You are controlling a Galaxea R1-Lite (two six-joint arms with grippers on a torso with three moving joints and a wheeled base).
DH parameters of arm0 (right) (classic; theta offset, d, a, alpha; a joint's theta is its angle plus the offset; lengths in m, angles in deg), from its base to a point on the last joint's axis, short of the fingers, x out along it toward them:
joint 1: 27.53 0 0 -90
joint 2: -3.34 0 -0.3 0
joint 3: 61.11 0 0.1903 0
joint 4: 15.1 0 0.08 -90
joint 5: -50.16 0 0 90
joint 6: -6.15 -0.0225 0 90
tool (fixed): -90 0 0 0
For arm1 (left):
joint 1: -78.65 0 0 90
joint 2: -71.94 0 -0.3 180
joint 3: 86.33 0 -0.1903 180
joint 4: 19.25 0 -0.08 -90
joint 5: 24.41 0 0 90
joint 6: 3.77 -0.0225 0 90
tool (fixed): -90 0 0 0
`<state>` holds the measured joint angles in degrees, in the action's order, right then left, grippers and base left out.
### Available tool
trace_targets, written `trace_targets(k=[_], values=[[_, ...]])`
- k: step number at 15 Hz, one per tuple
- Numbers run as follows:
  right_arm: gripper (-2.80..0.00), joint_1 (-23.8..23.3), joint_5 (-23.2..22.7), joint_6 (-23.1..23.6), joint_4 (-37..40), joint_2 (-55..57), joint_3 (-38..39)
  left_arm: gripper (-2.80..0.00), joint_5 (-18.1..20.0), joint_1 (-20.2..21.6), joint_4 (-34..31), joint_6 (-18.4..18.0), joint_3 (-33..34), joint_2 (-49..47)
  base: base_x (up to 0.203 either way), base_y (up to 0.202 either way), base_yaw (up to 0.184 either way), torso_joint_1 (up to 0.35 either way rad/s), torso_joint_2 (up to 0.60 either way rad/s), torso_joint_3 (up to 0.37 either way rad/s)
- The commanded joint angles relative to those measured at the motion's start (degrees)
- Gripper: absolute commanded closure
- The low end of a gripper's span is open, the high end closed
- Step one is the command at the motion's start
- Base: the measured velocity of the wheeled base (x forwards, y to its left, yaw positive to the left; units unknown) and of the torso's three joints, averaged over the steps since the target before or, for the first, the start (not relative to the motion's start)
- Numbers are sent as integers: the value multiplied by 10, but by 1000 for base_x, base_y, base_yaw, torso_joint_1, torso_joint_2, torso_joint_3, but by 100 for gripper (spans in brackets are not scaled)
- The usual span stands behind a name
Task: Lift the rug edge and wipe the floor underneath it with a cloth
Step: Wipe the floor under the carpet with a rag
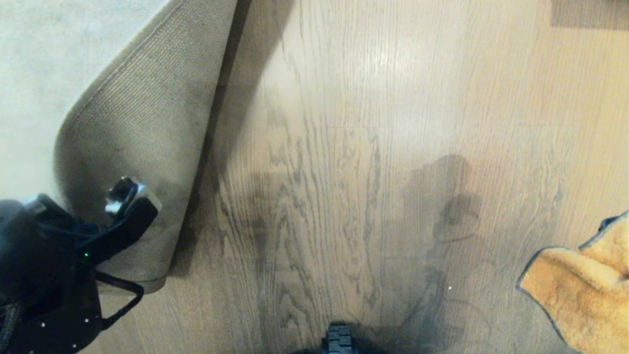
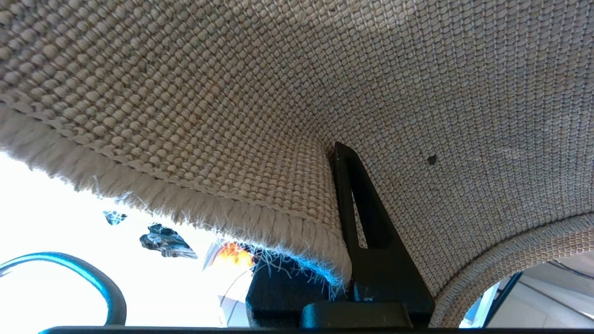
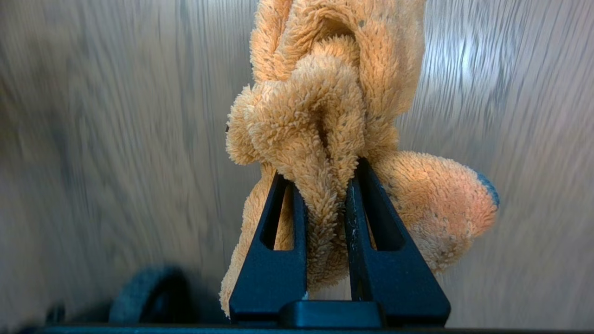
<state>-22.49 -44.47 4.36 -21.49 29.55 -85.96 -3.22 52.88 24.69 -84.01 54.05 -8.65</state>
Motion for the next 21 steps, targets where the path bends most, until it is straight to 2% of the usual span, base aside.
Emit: trace_targets(k=[1, 3, 6, 8, 21], values=[[0, 7, 0, 9, 86, -100, -1, 0, -4, 0, 4, -4, 1, -1, 0, 0, 0, 0, 0, 0], [0, 10, 2, 35, 164, -100, 5, 0, -4, -1, 4, -4, -1, -2, 0, 0, 0, 0, 0, 0], [0, 10, 4, 60, 233, -100, 15, 0, -3, -1, 4, -4, -2, -3, 0, 0, 0, 0, 0, 0], [0, 10, 23, 94, 299, -100, 15, 0, -2, -1, 4, -4, -3, -3, 0, 0, 0, 0, 0, 0], [0, 10, 23, 90, 303, -99, 15, 0, 0, -6, 4, -4, -7, -4, 0, 0, 0, 0, 0, 0]])
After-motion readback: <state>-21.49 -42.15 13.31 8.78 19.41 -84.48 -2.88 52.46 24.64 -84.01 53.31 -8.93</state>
